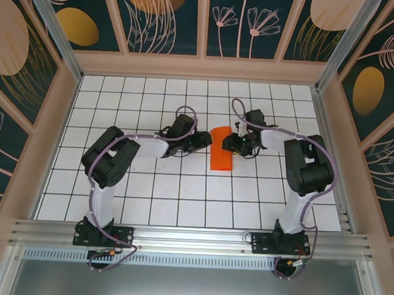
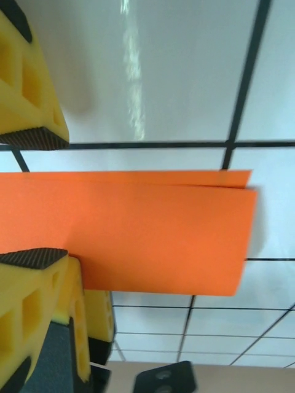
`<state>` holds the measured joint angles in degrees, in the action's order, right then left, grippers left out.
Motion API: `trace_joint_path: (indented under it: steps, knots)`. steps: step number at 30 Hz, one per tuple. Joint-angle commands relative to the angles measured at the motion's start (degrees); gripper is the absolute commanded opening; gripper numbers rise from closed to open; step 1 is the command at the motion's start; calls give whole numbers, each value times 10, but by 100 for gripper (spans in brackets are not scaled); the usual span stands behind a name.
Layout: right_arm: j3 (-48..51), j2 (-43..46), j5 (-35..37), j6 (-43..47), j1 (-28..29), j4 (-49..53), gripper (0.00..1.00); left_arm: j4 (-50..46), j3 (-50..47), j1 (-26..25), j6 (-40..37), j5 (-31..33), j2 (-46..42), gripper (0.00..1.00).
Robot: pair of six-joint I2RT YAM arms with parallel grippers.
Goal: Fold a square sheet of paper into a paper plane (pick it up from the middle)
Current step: Fold the square sheet of paper in half at the center of the table, then hold the square sheet of paper at the center of the table.
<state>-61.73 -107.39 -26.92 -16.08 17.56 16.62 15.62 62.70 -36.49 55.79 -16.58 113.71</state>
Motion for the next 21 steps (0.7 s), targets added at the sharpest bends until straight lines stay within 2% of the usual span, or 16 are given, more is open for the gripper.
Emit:
trace_joint_path:
  steps: [1,8,11,15,21]
  knots:
    - [0,-44,60,26,8,35,47,-58,5,3,-32,77,-40,51]
    - [-13,-73,67,32,12,55,47,-37,-15,3,-42,124,-56,50]
    - [-22,-88,85,41,20,71,48,-10,-28,3,-49,126,-56,46]
    - [-35,-108,134,47,36,92,48,34,-39,3,-49,105,-45,38]
    - [-47,-126,156,50,51,103,49,77,-34,3,-44,60,-18,31]
